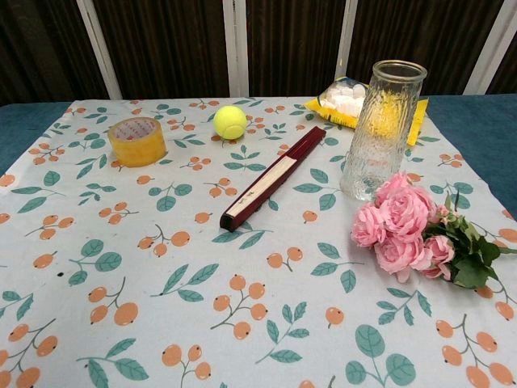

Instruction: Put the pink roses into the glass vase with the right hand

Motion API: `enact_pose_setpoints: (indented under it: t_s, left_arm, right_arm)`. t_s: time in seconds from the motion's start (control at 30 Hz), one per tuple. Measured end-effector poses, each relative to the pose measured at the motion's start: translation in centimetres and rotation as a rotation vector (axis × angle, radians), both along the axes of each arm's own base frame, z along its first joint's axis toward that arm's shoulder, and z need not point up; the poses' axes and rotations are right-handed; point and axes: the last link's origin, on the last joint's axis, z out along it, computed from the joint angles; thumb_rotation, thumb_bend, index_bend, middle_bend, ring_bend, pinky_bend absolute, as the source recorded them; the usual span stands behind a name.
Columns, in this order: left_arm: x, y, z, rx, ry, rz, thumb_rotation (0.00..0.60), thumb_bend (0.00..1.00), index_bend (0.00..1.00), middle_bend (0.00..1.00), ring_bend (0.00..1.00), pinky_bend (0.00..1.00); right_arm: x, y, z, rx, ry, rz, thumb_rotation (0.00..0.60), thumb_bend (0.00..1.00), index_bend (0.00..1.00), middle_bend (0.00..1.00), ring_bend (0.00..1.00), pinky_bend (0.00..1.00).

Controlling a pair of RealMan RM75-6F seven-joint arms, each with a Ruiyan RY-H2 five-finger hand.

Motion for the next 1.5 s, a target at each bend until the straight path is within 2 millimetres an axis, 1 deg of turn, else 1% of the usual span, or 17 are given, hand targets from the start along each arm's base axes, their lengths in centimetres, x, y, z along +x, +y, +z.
enact_pose_setpoints:
  t_s: [0.27,0.63,0.87,0.97,1.13,1.33,1.5]
  left_arm:
    - [0.0,0.4,0.0,-0.012,-0.011,0.004,0.6,0.0,0.0,0.0,0.0,0.0]
    - [0.1,0.6,0.0,-0.027,-0.022,0.0,0.6,0.0,0.0,0.0,0.0,0.0]
    - [0.1,0.6,-0.1,-0.038,-0.033,0.001,0.6,0.0,0.0,0.0,0.0,0.0]
    - [0.1,0.6,-0.1,-0.042,-0.031,-0.001,0.6,0.0,0.0,0.0,0.0,0.0]
    - [0.1,0.6,-0.1,-0.045,-0.036,0.0,0.6,0.0,0.0,0.0,0.0,0.0]
    - [0.1,0.5,0.0,-0.047,-0.041,0.002,0.6,0.0,0.0,0.0,0.0,0.0]
    - [-0.1,0.5,0.1,-0.047,-0.053,0.012,0.6,0.0,0.0,0.0,0.0,0.0]
  right_arm:
    - [0.1,-0.2,-0.1,0.004,-0.001,0.002,0.6,0.03,0.0,0.0,0.0,0.0]
    - [0.4,0.2,-0.3,0.034,-0.023,0.01,0.6,0.02,0.0,0.0,0.0,0.0]
    - [1.4,0.6,-0.9,0.1,-0.07,0.042,0.6,0.03,0.0,0.0,0.0,0.0]
    - [2.0,0.7,-1.7,0.16,-0.077,0.051,0.6,0.03,0.0,0.0,0.0,0.0]
    - [3.4,0.3,-3.6,0.278,-0.074,0.064,0.6,0.02,0.0,0.0,0.0,0.0]
    - [5.4,-1.2,-6.5,0.4,-0.056,0.076,0.6,0.03,0.0,0.0,0.0,0.0]
    - [7.0,-2.5,-8.9,0.458,-0.059,0.079,0.6,0.03,0.0,0.04,0.01,0.0]
